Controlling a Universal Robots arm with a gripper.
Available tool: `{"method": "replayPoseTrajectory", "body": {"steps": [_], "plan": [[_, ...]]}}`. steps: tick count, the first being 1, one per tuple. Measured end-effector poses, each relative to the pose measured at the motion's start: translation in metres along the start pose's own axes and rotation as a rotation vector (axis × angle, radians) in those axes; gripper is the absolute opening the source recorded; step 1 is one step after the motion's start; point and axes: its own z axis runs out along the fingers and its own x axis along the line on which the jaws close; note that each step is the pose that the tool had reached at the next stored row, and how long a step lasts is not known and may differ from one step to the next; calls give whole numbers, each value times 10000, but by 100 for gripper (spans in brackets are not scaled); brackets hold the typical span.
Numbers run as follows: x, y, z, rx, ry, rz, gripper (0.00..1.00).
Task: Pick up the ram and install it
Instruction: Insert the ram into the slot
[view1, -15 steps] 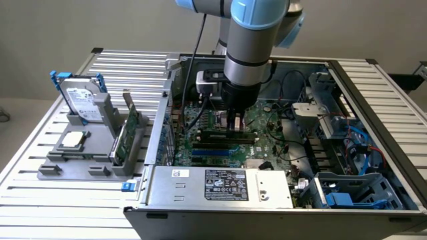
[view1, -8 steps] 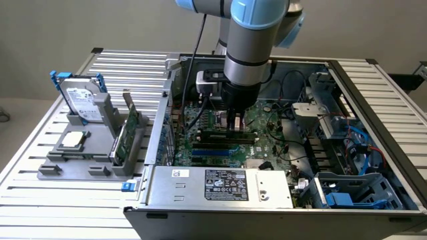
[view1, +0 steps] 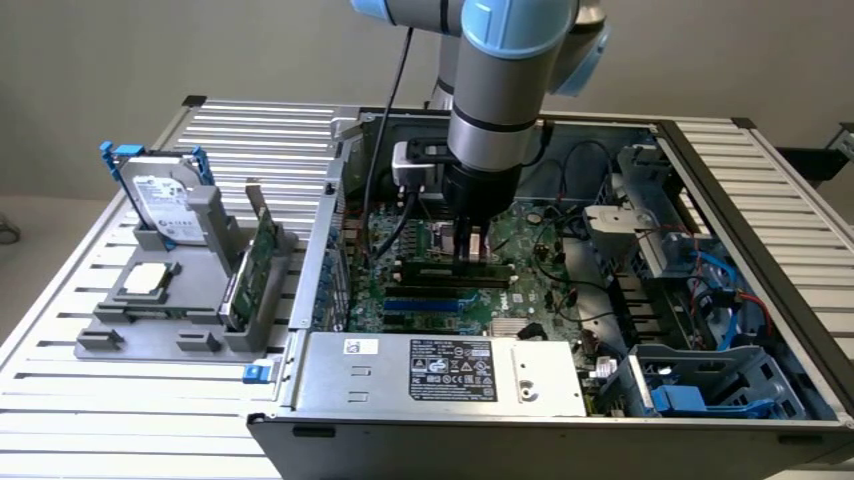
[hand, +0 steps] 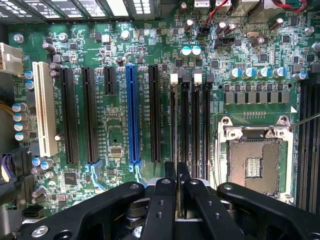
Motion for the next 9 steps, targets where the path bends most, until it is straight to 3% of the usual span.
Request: {"method": "replayPoseTrajectory", "body": {"steps": [5, 9], "plan": [[2, 4, -98, -20, 13, 0, 13], [2, 4, -102, -21, 12, 0, 13]]}}
